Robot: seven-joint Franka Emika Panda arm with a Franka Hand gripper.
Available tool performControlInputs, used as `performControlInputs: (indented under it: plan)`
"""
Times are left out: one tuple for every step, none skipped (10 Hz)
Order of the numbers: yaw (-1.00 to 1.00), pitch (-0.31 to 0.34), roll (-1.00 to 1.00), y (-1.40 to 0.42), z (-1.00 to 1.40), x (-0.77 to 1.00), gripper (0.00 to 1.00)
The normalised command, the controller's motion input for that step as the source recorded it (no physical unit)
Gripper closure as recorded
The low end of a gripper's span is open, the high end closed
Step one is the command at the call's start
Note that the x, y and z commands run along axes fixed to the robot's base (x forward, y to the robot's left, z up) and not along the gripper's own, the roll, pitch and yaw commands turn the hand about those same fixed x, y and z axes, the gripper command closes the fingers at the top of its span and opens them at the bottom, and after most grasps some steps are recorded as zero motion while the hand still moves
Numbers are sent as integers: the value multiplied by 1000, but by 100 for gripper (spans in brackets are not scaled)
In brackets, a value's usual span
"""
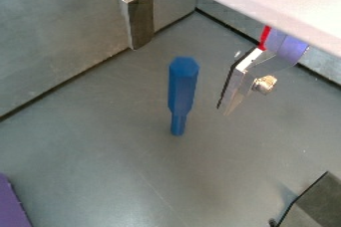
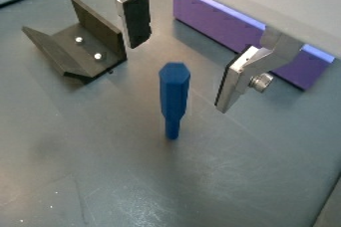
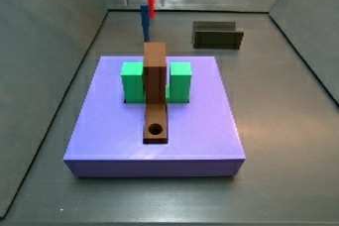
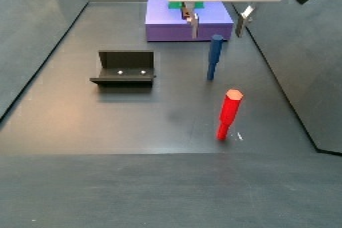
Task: Pick up the blue object. Move up. Move to above the board. Insert the blue object.
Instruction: Pick up the blue object.
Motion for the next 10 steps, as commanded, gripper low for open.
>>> performControlInputs:
  plan:
    - [-191,0,220,9,-394,0,0]
    - [-171,0,230,51,-351,0,0]
    - [-123,0,214,83,-249,0,0]
    - [-103,0,183,94,-174,0,0]
    - [-57,0,169,89,-131,-17,0]
    - [0,0,99,0,-91,-11,0]
    - [0,-40,57,0,-189,-60,0]
    - [0,-44,46,0,-243,-40,0]
    - [0,-27,66,0,-280,-26,0]
    - [0,0,59,0,-149,0,0]
